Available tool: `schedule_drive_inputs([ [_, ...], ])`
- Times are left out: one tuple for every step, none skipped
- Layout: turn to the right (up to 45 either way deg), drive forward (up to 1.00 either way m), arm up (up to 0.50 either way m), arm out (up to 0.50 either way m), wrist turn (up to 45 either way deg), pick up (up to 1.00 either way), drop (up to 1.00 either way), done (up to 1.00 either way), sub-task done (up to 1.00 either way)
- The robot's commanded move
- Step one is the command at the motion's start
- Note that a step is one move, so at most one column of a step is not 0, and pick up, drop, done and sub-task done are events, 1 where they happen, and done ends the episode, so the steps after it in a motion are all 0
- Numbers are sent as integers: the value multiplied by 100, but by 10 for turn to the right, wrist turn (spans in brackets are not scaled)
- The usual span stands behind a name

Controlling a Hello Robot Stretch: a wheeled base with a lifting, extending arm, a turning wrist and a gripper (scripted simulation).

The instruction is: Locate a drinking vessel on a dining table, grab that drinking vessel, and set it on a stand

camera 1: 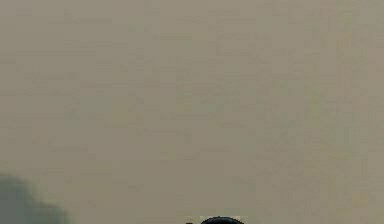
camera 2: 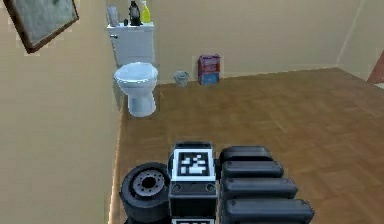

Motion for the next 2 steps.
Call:
schedule_drive_inputs([
  [450,0,0,0,0,0,0,0,0],
  [450,0,0,0,0,0,0,0,0],
])
